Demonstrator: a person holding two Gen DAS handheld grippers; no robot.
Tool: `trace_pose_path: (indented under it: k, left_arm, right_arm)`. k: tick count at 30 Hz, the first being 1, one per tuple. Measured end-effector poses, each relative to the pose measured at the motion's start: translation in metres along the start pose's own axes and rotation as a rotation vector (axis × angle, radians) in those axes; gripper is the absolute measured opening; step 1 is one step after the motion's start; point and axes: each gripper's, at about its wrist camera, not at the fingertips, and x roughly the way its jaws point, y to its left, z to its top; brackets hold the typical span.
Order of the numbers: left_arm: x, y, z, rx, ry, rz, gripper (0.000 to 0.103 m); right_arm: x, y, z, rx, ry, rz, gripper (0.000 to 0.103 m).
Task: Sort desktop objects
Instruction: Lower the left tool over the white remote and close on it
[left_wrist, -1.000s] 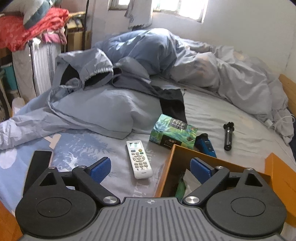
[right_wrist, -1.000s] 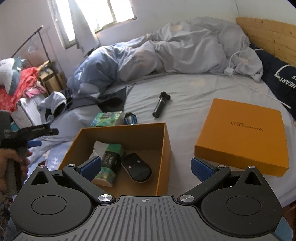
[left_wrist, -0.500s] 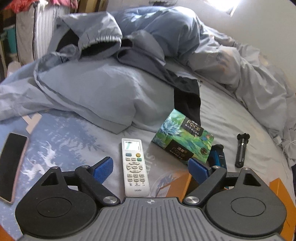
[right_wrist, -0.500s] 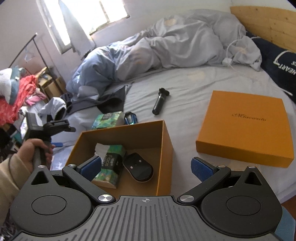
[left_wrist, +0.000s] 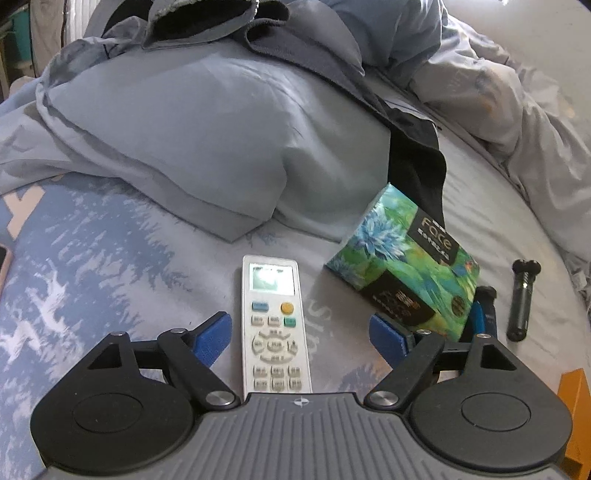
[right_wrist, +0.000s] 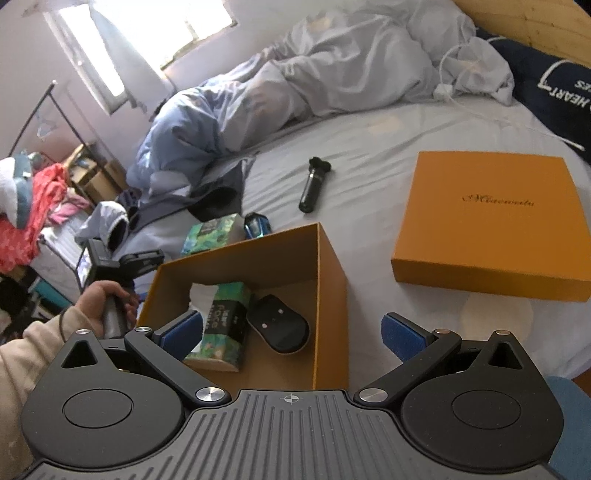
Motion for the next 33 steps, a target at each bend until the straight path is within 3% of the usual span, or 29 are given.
trace_pose_path:
  k: [4, 8, 13, 21, 33]
  left_arm:
    - [0.013, 0.001, 0.005, -0.007, 0.062, 0.022, 0.088]
    - [0.016, 0.004, 0.012, -0.005, 0.060, 0.052, 0.088]
    - [0.029, 0.002, 0.014, 0.030, 0.129, 0.073, 0.087]
    - [0.038, -0.001, 0.018, 0.041, 0.172, 0.085, 0.087]
    - [0.040, -0.010, 0.020, 0.133, 0.200, 0.183, 0.072]
  right_arm:
    - [0.003, -0.002, 0.000, 0.018, 0.005, -0.001, 0.103]
    - [0.006, -0.006, -0.001, 0.028, 0.011, -0.005, 0.103]
    - [0.008, -0.008, -0.002, 0.039, 0.019, -0.012, 0.103]
    - [0.009, -0.010, -0.002, 0.052, 0.033, -0.008, 0.103]
    - [0.010, -0.010, -0.002, 0.055, 0.044, 0.008, 0.103]
